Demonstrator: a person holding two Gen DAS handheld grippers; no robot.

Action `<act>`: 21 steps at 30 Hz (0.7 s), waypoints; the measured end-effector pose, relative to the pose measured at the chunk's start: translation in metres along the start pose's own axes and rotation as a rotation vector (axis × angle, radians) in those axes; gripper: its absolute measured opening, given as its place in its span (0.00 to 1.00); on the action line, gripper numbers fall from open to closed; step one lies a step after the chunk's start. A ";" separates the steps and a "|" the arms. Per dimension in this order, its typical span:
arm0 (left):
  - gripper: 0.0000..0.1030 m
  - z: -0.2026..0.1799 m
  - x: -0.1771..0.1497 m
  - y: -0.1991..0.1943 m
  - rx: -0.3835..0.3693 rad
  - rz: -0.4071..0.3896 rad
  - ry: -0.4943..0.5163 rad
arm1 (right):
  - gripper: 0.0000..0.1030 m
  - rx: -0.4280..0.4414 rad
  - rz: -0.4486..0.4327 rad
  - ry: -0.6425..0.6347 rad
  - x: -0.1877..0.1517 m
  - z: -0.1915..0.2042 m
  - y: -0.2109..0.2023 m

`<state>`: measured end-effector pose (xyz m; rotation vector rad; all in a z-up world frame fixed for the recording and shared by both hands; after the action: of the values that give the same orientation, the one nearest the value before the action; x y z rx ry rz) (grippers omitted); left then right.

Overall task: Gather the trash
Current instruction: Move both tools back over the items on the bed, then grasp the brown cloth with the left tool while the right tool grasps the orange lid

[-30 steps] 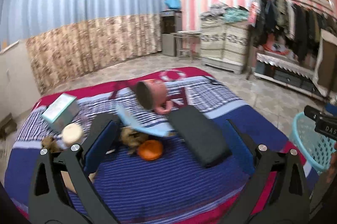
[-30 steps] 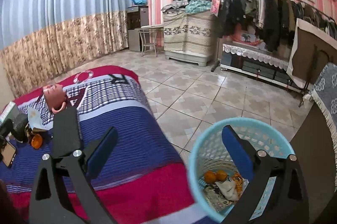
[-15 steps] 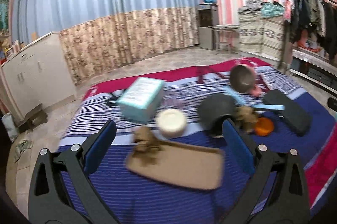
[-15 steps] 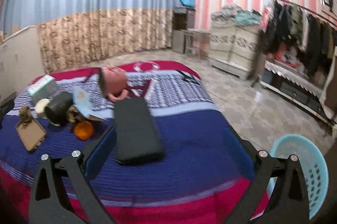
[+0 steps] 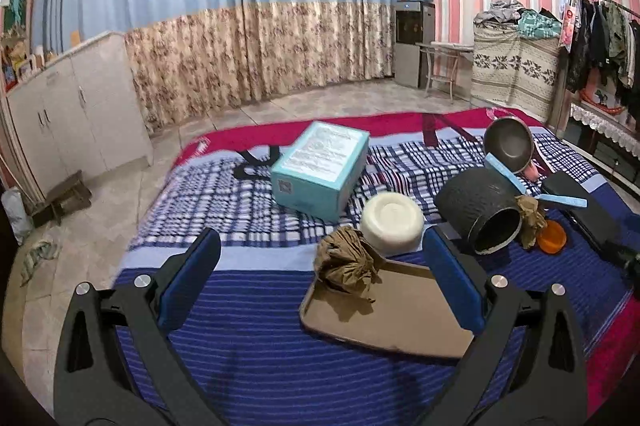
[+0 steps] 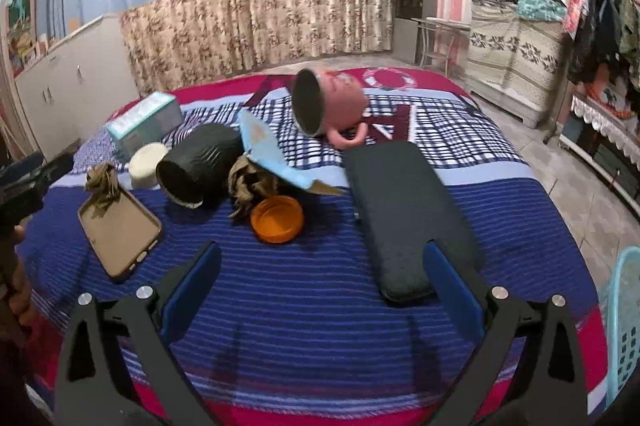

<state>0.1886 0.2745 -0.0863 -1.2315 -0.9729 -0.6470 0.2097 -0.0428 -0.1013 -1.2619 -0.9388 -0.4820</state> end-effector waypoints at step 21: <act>0.95 -0.011 -0.028 0.030 -0.086 0.107 -0.020 | 0.38 0.141 0.097 -0.012 -0.002 0.032 0.062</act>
<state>0.2035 0.2681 -0.1257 -1.3590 -0.8973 -0.5986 0.2454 0.0038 -0.1387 -1.1773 -0.9015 -0.3270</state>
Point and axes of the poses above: each gripper's, at about its wrist camera, not at the fingertips, and y roughly the way its jaws point, z to its left, x to its top, the point moved 6 cm from there along y, roughly the way its jaws point, and after that the axes turned 4 degrees about -z, right-handed, at the moved point
